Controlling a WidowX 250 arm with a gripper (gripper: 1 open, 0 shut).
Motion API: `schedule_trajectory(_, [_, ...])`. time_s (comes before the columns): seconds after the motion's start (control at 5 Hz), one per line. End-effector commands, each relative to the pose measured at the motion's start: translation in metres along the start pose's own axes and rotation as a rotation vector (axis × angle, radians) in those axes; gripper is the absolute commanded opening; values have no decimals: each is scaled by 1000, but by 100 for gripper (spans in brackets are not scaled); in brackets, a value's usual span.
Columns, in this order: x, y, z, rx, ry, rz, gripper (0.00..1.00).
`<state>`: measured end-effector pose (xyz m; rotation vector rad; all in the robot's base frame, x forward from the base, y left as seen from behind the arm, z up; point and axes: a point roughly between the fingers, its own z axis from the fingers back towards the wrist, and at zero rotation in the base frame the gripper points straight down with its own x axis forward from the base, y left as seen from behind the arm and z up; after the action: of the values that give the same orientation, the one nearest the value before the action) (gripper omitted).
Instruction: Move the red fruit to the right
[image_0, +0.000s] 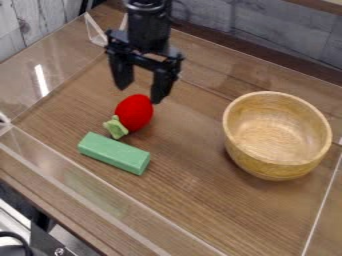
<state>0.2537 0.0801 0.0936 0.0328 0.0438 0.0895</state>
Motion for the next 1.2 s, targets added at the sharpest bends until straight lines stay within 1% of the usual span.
schedule_trajectory(0.0, [4, 9, 5, 19, -84, 21, 100])
schedule_trajectory(0.2, [10, 9, -3, 25, -103, 52, 100])
schedule_trajectory(0.4, [14, 7, -10, 30, -112, 73, 100])
schedule_trajectory(1.0, [25, 0, -29, 37, -128, 96, 100])
